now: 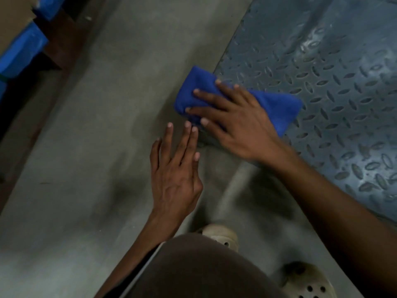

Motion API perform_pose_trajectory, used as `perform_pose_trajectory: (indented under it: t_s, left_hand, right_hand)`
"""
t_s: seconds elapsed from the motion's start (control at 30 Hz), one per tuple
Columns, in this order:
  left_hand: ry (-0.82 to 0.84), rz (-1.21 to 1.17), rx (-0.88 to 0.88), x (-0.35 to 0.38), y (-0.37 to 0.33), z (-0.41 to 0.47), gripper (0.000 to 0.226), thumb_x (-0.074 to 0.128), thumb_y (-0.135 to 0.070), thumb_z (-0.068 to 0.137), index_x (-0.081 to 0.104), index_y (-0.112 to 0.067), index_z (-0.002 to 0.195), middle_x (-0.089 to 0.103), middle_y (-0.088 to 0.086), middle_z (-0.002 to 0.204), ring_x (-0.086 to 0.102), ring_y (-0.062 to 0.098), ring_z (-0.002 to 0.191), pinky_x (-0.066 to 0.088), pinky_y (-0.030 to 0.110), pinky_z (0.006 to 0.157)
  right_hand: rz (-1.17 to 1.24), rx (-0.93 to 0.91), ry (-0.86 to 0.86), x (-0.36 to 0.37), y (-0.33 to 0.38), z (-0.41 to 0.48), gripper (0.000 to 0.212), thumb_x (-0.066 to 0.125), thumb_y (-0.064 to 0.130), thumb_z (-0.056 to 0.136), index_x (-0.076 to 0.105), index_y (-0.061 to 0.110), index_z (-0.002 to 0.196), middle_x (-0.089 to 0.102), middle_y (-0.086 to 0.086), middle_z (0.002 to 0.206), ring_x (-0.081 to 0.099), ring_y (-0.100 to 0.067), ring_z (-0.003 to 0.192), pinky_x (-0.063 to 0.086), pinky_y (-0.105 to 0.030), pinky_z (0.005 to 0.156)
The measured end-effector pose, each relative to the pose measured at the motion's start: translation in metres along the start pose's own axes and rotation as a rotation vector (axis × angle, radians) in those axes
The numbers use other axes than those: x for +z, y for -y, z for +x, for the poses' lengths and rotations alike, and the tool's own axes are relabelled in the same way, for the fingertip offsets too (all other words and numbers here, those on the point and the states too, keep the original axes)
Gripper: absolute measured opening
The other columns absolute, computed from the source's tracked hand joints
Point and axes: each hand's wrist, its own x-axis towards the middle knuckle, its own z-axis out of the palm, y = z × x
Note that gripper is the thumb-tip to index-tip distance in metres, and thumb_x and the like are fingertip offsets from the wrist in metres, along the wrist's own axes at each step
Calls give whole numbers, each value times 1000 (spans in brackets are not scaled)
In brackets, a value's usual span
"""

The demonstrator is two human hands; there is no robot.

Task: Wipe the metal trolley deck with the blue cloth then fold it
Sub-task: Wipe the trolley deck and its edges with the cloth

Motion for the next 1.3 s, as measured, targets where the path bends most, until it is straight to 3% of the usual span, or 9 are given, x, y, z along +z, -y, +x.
perform_pose_trajectory:
  t_s: [0.2,0.3,0.47,0.67,0.8,0.87,1.0,1.07,1.3]
  left_hand:
    - [40,-51,29,16,-19,23,53,33,-20,111,42,-1,159,36,14,170,23,33,162,19,49,132]
    - [108,-19,15,24,-31,25,58,31,-19,106,39,4,159,34,21,169,27,35,160,24,50,130]
    - [90,-3,-22,24,-42,22,57,32,-24,109,45,7,155,40,26,164,36,38,156,24,47,130]
    - [143,-61,-57,18,-38,51,56,34,-26,109,53,7,149,49,26,158,47,39,149,36,49,126]
    - [150,-33,-22,15,-23,72,58,33,-24,105,51,9,149,50,29,156,47,41,149,35,48,126]
    - [165,36,24,15,-24,71,63,26,-27,105,44,8,154,44,28,161,40,39,153,30,48,129]
    - [260,-22,5,13,-32,64,67,18,-34,108,28,-1,165,23,16,174,16,28,164,10,41,135]
    - [273,-77,-32,11,-30,59,65,22,-34,109,27,-3,166,21,13,176,13,25,165,8,39,135]
    - [84,-97,-63,5,-38,17,56,41,-18,108,39,5,159,34,22,169,27,34,161,25,49,130]
  right_hand:
    - [57,281,6,-7,-66,60,48,26,59,109,45,56,154,27,21,173,15,-26,165,16,-56,130]
    - [68,226,25,8,-38,23,46,30,54,110,47,52,153,29,22,172,15,-26,165,12,-54,130]
    - [83,158,39,11,-40,4,43,31,57,110,50,58,149,33,25,169,21,-25,163,19,-53,129]
    - [80,326,51,6,-90,63,48,25,63,108,40,61,153,25,22,173,15,-29,164,15,-57,130]
    - [138,116,89,11,-48,45,46,31,60,108,44,59,153,27,25,172,16,-27,164,19,-53,128]
    - [171,66,76,12,-45,35,43,34,60,109,45,62,151,28,29,170,17,-22,163,20,-46,125]
    - [161,293,39,4,-79,53,45,31,65,105,45,64,148,29,27,170,18,-25,163,18,-53,129]
    - [185,350,55,5,-73,58,47,32,64,104,47,62,148,30,23,171,19,-29,163,18,-56,129]
    - [168,75,26,12,-13,10,42,47,45,102,61,57,140,42,28,163,29,-22,160,27,-47,124]
